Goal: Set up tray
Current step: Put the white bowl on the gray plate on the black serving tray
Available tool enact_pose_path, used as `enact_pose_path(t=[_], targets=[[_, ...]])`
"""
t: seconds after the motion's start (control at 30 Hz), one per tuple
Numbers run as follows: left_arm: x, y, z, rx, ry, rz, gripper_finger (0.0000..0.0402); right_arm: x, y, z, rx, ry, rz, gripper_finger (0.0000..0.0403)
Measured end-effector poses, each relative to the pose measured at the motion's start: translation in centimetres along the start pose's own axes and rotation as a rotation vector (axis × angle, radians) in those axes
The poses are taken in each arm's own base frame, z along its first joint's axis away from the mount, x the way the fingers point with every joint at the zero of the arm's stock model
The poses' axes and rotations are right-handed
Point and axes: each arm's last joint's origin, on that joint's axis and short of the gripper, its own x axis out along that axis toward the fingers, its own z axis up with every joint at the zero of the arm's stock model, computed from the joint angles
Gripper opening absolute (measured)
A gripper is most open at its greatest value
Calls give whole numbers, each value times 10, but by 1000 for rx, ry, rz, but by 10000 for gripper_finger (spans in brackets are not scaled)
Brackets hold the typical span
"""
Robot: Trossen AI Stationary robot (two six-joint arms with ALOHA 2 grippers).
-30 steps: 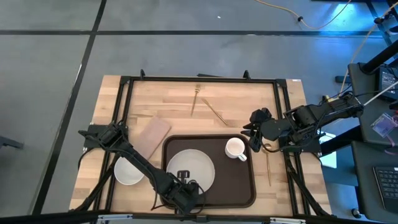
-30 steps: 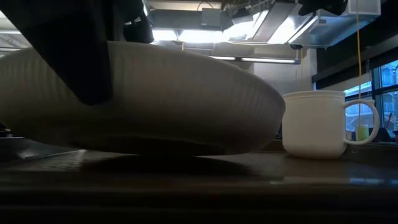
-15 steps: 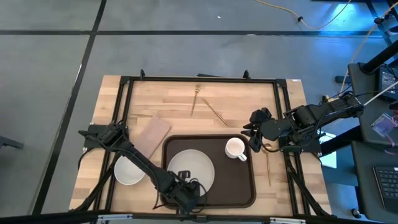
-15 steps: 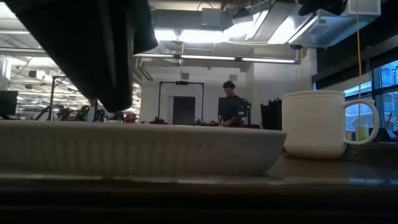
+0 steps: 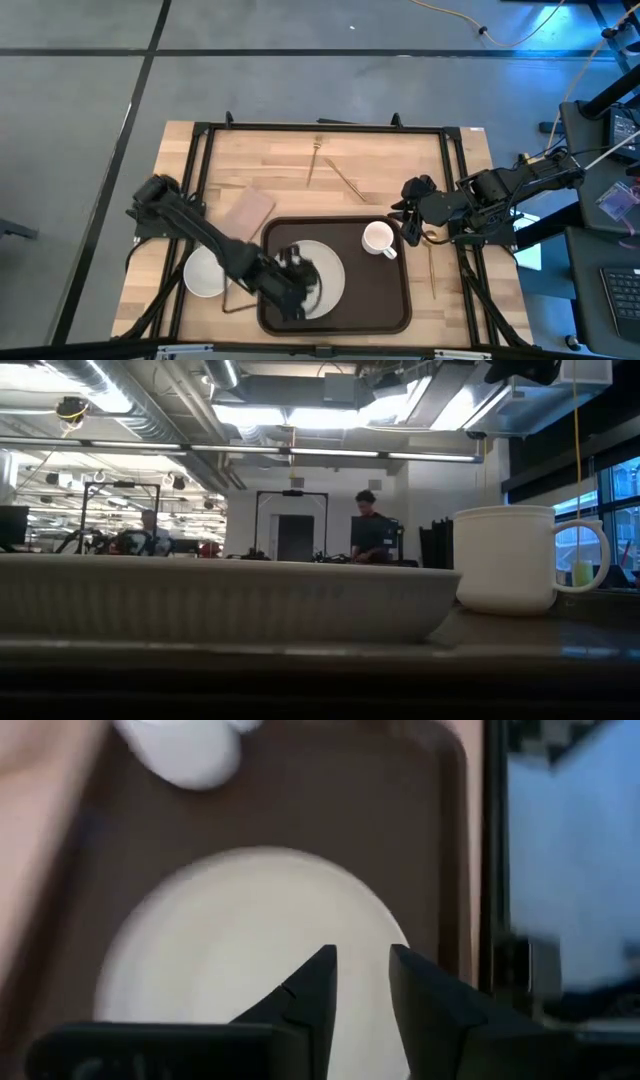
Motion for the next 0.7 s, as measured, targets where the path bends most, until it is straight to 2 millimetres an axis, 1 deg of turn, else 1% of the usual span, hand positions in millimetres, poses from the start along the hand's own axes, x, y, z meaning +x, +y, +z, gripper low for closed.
enact_pose_path(t=[0.07, 0.17, 0.3, 0.43, 0.57, 0.7], targets=[[-17, 11, 7, -44, -42, 35, 92, 0, 1, 0, 2, 12, 20, 117], [-39, 27, 14, -60, -75, 89, 97, 0, 1, 0, 5, 18, 31, 117], [-64, 47, 16, -65, -71, 141, 104, 0, 2, 0, 4, 18, 32, 117], [-87, 62, 16, -70, -48, 135, 104, 0, 2, 0, 4, 18, 32, 117], [-104, 74, 11, -43, -10, 165, 103, 0, 1, 0, 4, 12, 27, 117], [-116, 95, 4, -158, 67, 262, 109, 0, 1, 2, 34, -29, -2, 117]])
